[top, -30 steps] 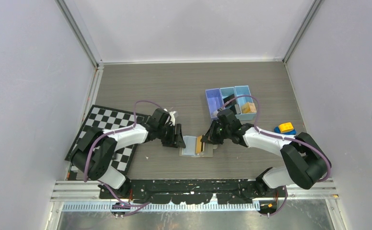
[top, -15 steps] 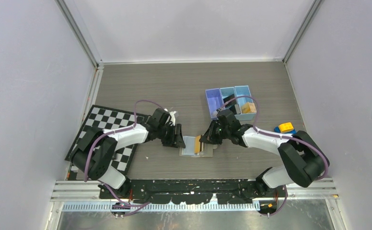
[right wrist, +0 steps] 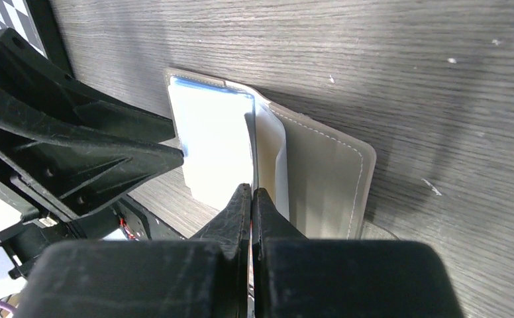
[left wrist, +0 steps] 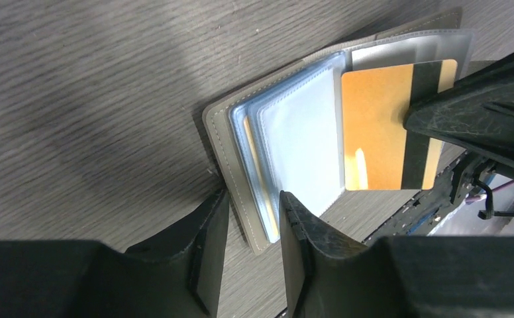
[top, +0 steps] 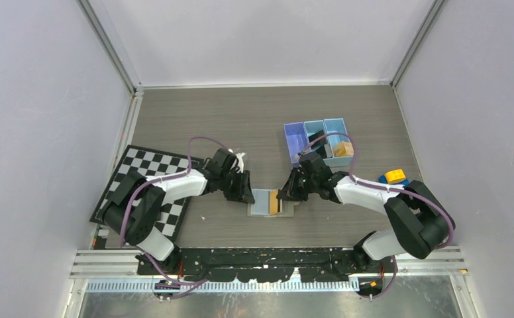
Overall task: Put the credit cards into the card holder
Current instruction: Insert the credit card into the card holder.
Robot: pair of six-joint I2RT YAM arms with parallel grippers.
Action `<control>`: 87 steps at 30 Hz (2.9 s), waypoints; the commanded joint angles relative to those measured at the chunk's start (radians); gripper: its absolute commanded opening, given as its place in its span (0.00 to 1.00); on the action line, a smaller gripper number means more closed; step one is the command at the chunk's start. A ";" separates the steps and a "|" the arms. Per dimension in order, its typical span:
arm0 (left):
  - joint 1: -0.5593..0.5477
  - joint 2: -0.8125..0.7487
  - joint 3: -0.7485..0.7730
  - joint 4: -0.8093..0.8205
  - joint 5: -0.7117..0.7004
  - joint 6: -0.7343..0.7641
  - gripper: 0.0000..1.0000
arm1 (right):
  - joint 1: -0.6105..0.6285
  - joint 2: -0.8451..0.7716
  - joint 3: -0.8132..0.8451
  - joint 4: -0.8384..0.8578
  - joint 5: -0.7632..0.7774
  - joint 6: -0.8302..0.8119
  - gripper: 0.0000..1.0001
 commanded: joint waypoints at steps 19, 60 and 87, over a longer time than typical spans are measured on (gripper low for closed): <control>-0.024 0.101 0.032 -0.086 -0.146 0.089 0.20 | 0.005 -0.124 -0.004 0.010 0.063 0.007 0.00; -0.023 0.125 0.047 -0.115 -0.171 0.100 0.05 | 0.005 -0.131 -0.079 0.055 0.077 0.053 0.01; -0.023 0.124 0.052 -0.130 -0.175 0.105 0.04 | 0.005 -0.123 -0.113 0.102 0.066 0.084 0.00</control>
